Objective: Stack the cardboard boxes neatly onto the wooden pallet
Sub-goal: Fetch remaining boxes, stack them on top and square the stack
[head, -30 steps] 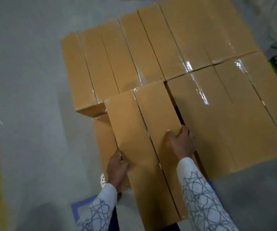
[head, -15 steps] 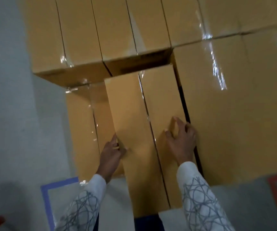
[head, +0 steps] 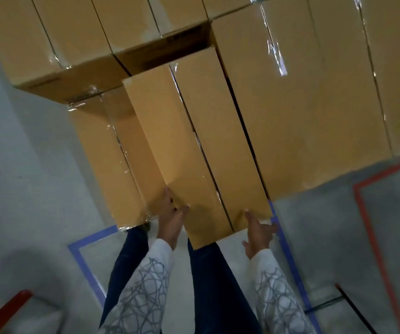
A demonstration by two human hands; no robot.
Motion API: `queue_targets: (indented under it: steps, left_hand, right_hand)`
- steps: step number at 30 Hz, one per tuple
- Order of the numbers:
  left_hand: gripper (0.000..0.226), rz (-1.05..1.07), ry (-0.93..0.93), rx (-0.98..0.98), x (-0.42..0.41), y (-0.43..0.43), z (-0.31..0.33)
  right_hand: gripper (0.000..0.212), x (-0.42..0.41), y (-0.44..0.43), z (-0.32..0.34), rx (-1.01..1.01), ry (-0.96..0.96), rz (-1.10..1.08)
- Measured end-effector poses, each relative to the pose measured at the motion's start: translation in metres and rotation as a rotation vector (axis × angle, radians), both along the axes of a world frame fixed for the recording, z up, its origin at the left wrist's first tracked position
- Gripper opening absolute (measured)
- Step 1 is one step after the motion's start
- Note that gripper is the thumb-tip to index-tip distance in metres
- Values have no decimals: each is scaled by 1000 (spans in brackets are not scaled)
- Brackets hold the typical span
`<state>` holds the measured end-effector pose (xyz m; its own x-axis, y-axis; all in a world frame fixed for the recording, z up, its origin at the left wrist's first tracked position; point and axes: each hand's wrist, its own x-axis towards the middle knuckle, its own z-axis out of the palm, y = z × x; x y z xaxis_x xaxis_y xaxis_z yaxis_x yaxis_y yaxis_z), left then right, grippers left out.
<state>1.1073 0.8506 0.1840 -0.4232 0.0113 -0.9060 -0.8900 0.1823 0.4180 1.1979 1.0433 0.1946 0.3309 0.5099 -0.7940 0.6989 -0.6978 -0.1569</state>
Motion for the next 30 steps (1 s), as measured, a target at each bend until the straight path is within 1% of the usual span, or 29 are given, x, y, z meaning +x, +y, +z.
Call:
queue_targets:
  steps: [1,2,5,7,9,12,16,17,22,26,30]
  left_hand:
    - [83,-16,8,2,-4,-1,-3]
    - [85,-29,19,12,-9,-2,-6]
    - [95,-56,75,3,-23,-9,-22]
    - [100,-126,114,-55,-30,-14,-34]
    - [99,-187,151,-80,-30,-17,-42]
    - [99,-157,199,-93,-37,-15,-36]
    - [100,-212,247,-99,-38,-16,-37]
    - [100,-223,255,-99,-37,-16,-38]
    - [97,-218,296,-121,-46,-16,-42]
    - [97,-233,312,-118,-49,-18,-47]
    - [98,-240,312,-142,-52,-17,-45]
  right_hand:
    - [113,4,4,-4,-78,67,-111]
    - [109,6,8,-6,-127,122,-168]
    - [91,5,15,-10,-122,172,-151]
    - [85,4,14,-10,-103,197,-154]
    - [81,4,10,-5,-122,223,-183]
    - [75,1,10,0,-130,251,-217]
    - [50,-6,15,-2,-171,246,-194]
    - [49,-4,14,-3,-172,248,-197]
    - [71,-4,10,-12,-161,296,-184]
    - [64,-12,8,-17,-142,316,-181]
    - [78,-17,5,-14,-89,330,-138]
